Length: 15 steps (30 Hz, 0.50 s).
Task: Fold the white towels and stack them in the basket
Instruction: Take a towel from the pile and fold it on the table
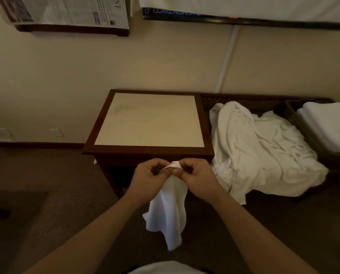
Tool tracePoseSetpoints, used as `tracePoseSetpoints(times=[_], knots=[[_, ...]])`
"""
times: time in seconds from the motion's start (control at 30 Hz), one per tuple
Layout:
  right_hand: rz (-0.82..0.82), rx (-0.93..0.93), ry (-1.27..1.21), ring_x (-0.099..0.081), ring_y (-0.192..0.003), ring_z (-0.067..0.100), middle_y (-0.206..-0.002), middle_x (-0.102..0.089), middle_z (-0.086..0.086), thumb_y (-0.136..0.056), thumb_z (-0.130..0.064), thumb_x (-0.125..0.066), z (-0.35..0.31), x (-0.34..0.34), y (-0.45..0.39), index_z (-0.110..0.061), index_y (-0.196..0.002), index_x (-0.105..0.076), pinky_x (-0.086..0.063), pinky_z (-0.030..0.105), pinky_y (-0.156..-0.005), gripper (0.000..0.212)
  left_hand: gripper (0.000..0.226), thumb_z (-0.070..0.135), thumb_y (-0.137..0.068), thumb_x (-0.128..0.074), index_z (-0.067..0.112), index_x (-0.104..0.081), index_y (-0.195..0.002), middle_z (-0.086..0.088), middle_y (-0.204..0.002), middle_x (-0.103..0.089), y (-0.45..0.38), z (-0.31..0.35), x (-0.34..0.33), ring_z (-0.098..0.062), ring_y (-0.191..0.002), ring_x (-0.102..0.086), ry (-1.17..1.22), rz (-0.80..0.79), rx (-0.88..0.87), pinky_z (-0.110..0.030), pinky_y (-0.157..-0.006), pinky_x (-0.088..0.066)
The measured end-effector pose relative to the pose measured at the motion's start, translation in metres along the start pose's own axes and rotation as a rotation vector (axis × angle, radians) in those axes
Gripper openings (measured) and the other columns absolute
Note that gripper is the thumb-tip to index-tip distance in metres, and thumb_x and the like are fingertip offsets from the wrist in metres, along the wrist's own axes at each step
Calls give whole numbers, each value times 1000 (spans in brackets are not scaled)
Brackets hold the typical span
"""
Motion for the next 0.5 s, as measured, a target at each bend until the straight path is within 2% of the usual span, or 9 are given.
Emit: tracePoseSetpoints(times=[0.13,0.23,0.3,0.33,0.4,0.5], knots=[[137,51,80,-67,-84,15,-87,-72,0,-94,-19,-66,-7,10,-4,-15,-95,-76,-55,40,-79,11,5,22,-93,-70,21,-75,-95,0,-93,-73,-7,-10,9,-20,-87,-70,-4,-230,38,-34,-77,-60],[231,79,123,-62,-80,21,-82,-67,7,-92,-28,-62,-16,19,-2,-10,-89,-71,-52,42,-75,20,11,24,-94,-70,33,-75,-90,11,-110,-68,-9,-28,12,-15,-98,-66,-89,-288,21,-44,-88,-58],[193,96,156,-62,-84,13,-86,-68,-2,-95,-26,-62,-22,19,-1,-15,-94,-71,-51,28,-76,15,11,27,-92,-71,34,-77,-88,22,-131,-56,-10,-30,10,-2,-119,-56,-88,-286,-26,-38,-96,-53],[188,106,194,-62,-87,10,-88,-68,-6,-97,-22,-62,-26,19,1,-15,-96,-71,-49,21,-77,11,8,29,-92,-72,32,-79,-88,23,-136,-54,-12,-27,6,-1,-125,-52,-47,-303,-70,-36,-98,-51],[213,156,291,-61,-87,5,-90,-65,-10,-98,-18,-61,-33,18,2,-13,-99,-69,-44,13,-78,9,17,36,-91,-70,24,-79,-98,16,-132,-62,-13,-19,-1,-9,-124,-58,41,-340,-109,-39,-97,-53],[343,280,409,-59,-85,5,-91,-64,-5,-98,-16,-60,-43,19,4,-10,-99,-67,-44,13,-77,9,23,41,-95,-65,22,-76,-102,10,-110,-70,-12,-12,-12,-14,-105,-66,43,-346,-101,-41,-89,-57]])
Point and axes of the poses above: each hand's wrist, its own y-axis away from the middle knuckle, its own x-axis out of the back of the hand, z = x × y, the point moved 5 cm from there along -y, towards the middle knuckle
